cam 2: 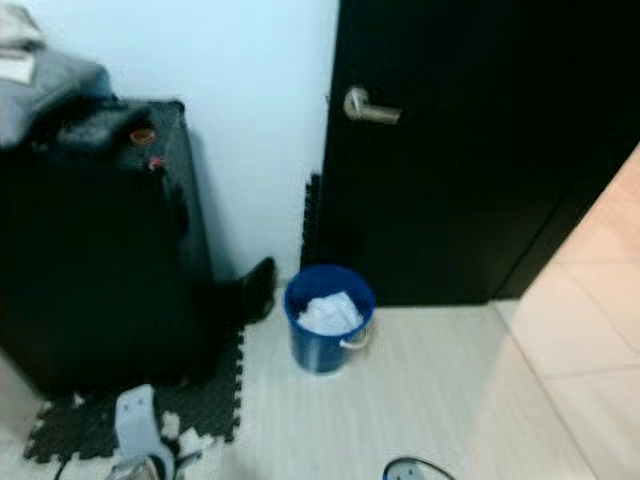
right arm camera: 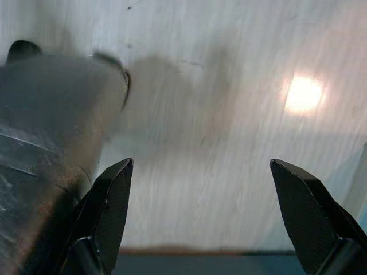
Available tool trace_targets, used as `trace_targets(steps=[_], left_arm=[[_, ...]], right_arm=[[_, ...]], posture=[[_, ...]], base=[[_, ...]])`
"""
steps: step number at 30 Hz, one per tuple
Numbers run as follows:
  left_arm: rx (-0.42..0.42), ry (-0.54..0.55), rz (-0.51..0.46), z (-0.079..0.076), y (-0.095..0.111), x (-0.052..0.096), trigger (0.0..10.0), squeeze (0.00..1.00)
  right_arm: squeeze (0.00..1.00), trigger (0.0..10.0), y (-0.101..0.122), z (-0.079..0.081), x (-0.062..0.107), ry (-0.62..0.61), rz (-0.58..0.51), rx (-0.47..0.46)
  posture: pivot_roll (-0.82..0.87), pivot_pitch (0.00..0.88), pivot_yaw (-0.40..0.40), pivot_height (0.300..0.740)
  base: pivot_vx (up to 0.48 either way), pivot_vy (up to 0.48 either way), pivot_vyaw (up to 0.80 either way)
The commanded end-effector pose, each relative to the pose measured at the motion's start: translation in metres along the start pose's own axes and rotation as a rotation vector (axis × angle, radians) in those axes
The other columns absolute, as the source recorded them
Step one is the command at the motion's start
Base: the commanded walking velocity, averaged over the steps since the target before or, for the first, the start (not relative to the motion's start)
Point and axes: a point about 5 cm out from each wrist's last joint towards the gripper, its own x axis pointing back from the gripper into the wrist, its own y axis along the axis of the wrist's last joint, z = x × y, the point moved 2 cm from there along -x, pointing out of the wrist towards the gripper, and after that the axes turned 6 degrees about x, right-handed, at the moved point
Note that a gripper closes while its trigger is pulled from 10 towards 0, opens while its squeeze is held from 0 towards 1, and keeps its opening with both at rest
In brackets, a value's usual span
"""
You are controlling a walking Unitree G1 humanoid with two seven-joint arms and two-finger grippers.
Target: Clean up the room
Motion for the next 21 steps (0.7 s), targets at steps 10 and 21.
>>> trace_targets(steps=[10, 21], left_arm=[[-0.05, -0.103, -0.095, -0.006, 0.022, -0.001, 10.0, 0.0], [-0.144, -0.238, -0.15, -0.039, 0.039, -0.002, 10.0, 0.0]], right_arm=[[0.0, 10.0, 0.0, -0.004, 0.0, -0.018, 0.012, -0.011], [0.0, 10.0, 0.007, -0.009, 0.0, -0.025, 0.007, -0.01]], posture=[[0.0, 0.0, -0.11, 0.74], [-0.01, 0.0, -0.11, 0.74]], base=[[0.48, 0.0, -0.53], [0.48, 0.0, -0.42]])
